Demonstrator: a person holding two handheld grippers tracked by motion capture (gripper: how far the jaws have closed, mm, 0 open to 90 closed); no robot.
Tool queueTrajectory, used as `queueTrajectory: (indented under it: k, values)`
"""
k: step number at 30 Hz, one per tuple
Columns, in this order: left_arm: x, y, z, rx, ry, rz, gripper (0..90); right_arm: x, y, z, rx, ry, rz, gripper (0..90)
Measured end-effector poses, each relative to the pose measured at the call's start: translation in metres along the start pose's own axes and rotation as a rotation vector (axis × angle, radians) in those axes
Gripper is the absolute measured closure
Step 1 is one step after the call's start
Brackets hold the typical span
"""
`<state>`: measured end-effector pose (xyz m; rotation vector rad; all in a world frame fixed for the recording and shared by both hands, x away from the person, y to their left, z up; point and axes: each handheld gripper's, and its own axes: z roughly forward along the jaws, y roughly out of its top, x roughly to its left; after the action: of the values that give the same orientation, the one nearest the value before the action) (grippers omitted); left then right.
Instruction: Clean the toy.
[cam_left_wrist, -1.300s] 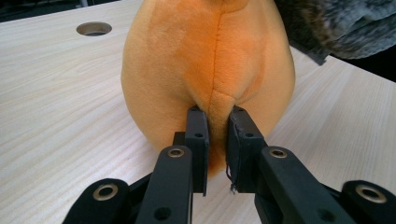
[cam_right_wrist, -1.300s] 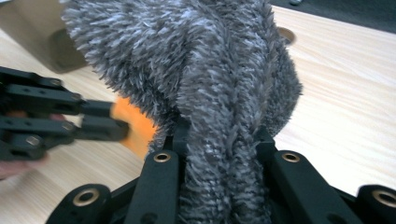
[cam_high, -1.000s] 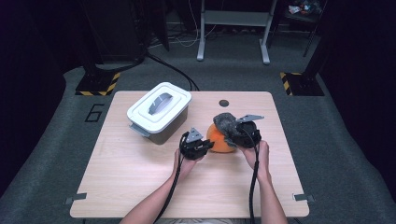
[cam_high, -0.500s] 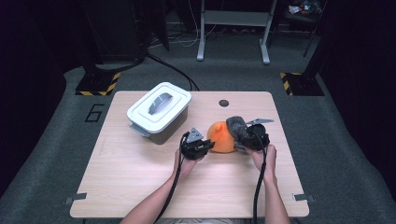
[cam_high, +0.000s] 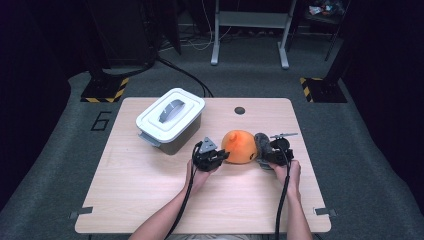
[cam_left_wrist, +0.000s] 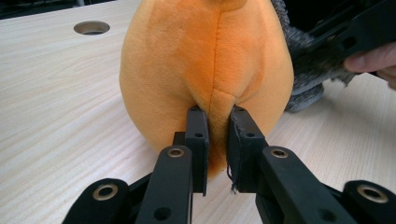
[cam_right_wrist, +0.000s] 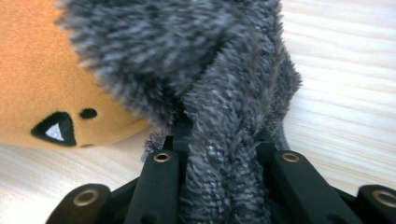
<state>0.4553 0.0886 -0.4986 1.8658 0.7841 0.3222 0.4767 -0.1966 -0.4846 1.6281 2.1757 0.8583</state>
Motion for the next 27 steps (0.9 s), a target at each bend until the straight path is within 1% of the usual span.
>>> queueTrajectory:
  k: [2,5,6,8,10,11,12,13,14,15,16,17,18,19,22,23,24,26,27]
  values:
    - [0.001,0.0,-0.001,0.004,0.004,0.006,79.8,0.001,0.002,-0.009,-0.018,-0.007,-0.007,71.7]
    - [0.002,0.0,-0.001,0.007,-0.006,0.003,79.7,0.006,0.008,-0.027,-0.076,-0.012,-0.035,71.7]
    - [0.001,0.0,-0.001,0.002,0.002,0.007,79.6,0.009,0.011,-0.033,-0.096,-0.007,-0.04,71.7]
    - [0.001,0.0,0.0,0.002,0.002,0.003,79.6,0.019,0.017,-0.046,-0.137,-0.005,-0.063,71.7]
    - [0.001,0.0,-0.001,0.002,0.001,0.005,79.5,0.031,0.024,-0.056,-0.171,0.003,-0.106,71.6]
    - [0.001,0.0,-0.001,0.002,0.0,0.005,79.4,0.037,0.027,-0.058,-0.181,0.005,-0.124,71.6]
    - [0.001,0.0,-0.001,0.002,-0.001,0.005,79.3,0.043,0.03,-0.057,-0.181,0.011,-0.135,71.6]
    - [0.001,0.0,-0.001,0.002,-0.001,0.005,79.1,0.043,0.03,-0.057,-0.181,0.011,-0.135,71.6]
    - [0.001,0.0,-0.001,0.004,-0.003,0.006,79.1,0.047,0.034,-0.055,-0.181,0.01,-0.152,71.6]
    - [0.002,0.0,-0.001,0.007,-0.006,0.006,78.8,0.054,0.037,-0.043,-0.133,-0.005,-0.158,71.8]
    - [0.002,0.0,-0.001,0.002,-0.001,0.002,78.6,0.054,0.038,-0.039,-0.123,-0.006,-0.166,72.0]
    - [0.002,0.0,-0.001,0.002,-0.002,0.002,78.2,0.052,0.037,-0.035,-0.121,-0.003,-0.162,72.3]
    - [0.002,-0.001,-0.001,0.0,-0.006,-0.001,77.7,0.051,0.036,-0.032,-0.114,0.005,-0.144,72.7]
    - [0.002,0.0,0.0,-0.003,-0.005,0.004,77.2,0.049,0.036,-0.029,-0.111,0.009,-0.149,73.0]
    - [0.001,0.0,0.001,-0.006,-0.005,0.009,74.9,0.046,0.034,-0.025,-0.097,0.003,-0.148,73.6]
    - [0.0,0.001,0.001,-0.007,-0.007,0.018,73.4,0.046,0.033,-0.024,-0.098,0.0,-0.146,73.6]
    - [0.0,0.001,0.001,-0.013,-0.01,0.013,72.6,0.045,0.032,-0.024,-0.096,-0.002,-0.149,73.6]
    - [0.002,0.001,0.0,-0.012,-0.017,0.013,69.9,0.043,0.031,-0.023,-0.101,0.0,-0.143,73.6]
    - [0.002,0.001,0.0,-0.02,-0.017,0.013,68.6,0.043,0.031,-0.022,-0.102,-0.002,-0.139,73.6]
